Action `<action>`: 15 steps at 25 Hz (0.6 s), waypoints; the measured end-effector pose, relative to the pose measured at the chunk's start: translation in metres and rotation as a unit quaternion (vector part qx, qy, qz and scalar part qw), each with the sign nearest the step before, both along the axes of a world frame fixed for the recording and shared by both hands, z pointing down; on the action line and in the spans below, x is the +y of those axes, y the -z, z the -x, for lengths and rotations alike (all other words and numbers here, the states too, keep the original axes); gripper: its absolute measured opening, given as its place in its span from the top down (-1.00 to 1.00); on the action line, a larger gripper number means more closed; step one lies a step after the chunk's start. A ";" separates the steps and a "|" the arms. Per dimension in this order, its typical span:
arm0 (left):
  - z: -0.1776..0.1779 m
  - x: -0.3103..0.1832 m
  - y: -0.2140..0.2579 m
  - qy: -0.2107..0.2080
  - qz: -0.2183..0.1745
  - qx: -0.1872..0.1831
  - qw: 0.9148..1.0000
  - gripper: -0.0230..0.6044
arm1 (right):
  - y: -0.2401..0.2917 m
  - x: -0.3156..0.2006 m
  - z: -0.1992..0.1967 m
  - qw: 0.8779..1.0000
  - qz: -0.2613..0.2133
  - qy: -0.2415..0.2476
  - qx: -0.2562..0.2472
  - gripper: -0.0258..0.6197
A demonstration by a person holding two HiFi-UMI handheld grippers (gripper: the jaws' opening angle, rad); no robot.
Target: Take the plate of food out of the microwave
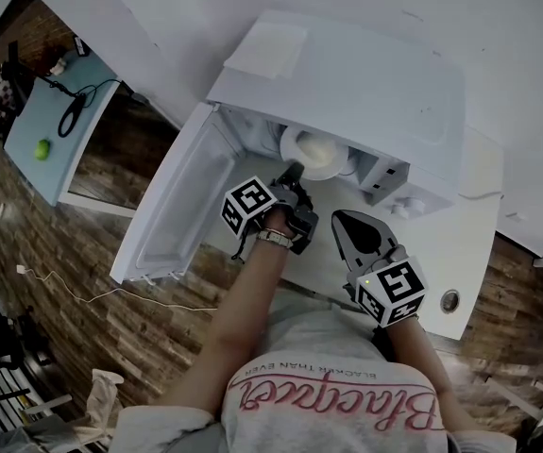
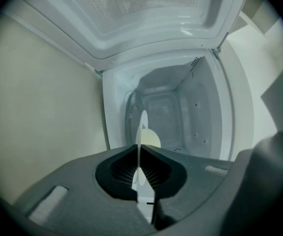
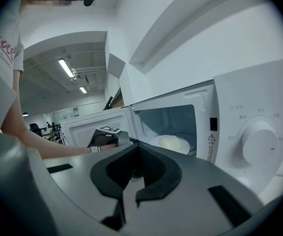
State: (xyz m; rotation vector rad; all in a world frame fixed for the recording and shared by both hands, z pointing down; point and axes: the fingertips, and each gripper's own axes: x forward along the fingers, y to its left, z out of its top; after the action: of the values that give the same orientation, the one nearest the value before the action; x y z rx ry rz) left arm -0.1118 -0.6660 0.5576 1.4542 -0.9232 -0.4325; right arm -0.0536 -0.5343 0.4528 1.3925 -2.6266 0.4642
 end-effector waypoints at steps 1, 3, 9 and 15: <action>0.000 0.002 0.001 0.001 -0.001 0.001 1.000 0.88 | 0.001 0.002 0.000 1.000 -0.001 0.001 0.000 0.90; 0.001 0.006 0.002 0.003 -0.003 0.004 1.000 0.88 | 0.002 0.006 0.001 1.000 -0.003 0.003 0.000 0.90; 0.004 0.019 0.006 0.017 -0.009 0.014 1.000 0.88 | 0.006 0.019 0.001 1.000 -0.008 0.013 -0.002 0.90; 0.008 0.034 0.012 0.031 -0.017 0.030 0.999 0.88 | 0.009 0.034 0.001 1.000 -0.014 0.025 0.001 0.90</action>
State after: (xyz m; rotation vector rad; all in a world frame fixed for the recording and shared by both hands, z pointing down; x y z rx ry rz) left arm -0.1195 -0.6316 0.5452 1.4383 -0.9184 -0.5378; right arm -0.0545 -0.5004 0.4437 1.3311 -2.6690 0.4198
